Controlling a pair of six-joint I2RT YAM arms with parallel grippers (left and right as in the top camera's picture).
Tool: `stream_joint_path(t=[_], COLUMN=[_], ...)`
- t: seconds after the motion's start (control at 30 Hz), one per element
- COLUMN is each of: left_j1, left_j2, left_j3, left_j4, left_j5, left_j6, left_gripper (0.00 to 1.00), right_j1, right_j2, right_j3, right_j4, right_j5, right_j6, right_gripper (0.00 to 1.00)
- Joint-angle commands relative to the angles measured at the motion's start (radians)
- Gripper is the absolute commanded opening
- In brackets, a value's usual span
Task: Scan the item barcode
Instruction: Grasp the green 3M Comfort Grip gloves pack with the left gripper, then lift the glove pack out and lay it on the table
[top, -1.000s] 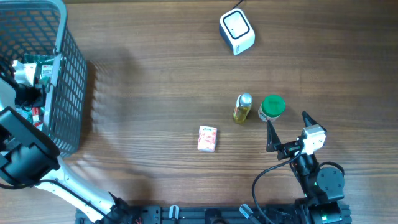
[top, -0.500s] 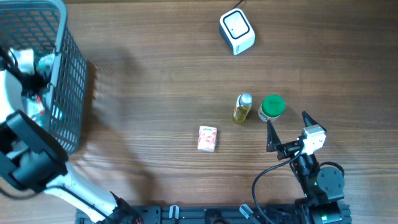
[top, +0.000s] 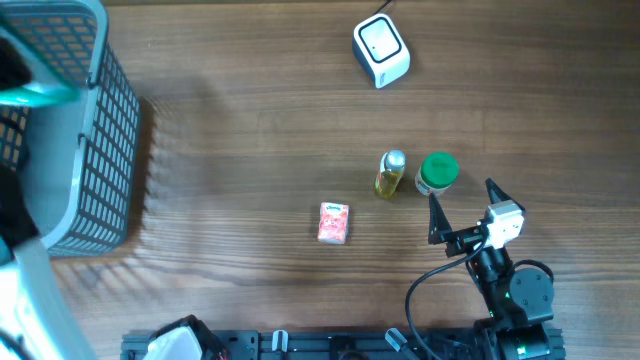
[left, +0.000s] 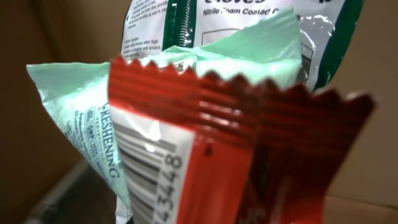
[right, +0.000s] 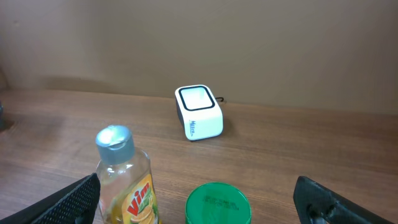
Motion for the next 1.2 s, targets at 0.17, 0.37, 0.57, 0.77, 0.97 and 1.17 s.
stream_joint_path(t=[0.17,0.37,0.57,0.77,0.97,1.17], left_j1=[-0.351,-0.596,-0.791,-0.911,-0.941,-0.916], left_j2=[0.062,0.199,0.351,0.471,0.51,0.45], left_j3=[-0.032,-0.187,-0.413,-0.574,-0.588,-0.55], left_j4=[-0.406,-0.475,-0.348,-0.14,-0.111,-0.155], left_j5=[0.03,-0.082,-0.189,-0.24,-0.264,-0.263], left_j6=[-0.218,-0.303,-0.442,-0.535,-0.551,-0.495], left_gripper=[0.04,0.04,0.04,0.04,0.66,1.0], right_j1=[-0.005,-0.005,-0.005,-0.005,-0.005,-0.005], right_j2=[0.001,0.001,0.001,0.001,0.001,0.001], right_j3=[-0.001,-0.001,-0.001,-0.001,-0.001,-0.001], right_j4=[0.003,0.002,0.003,0.003,0.003,0.003], right_j5=[0.013,0.013,0.013,0.013,0.013,0.013], right_j6=[0.006,0.006,0.006,0.006,0.006,0.006], right_gripper=[1.0,1.0,1.0,1.0,1.0,1.0])
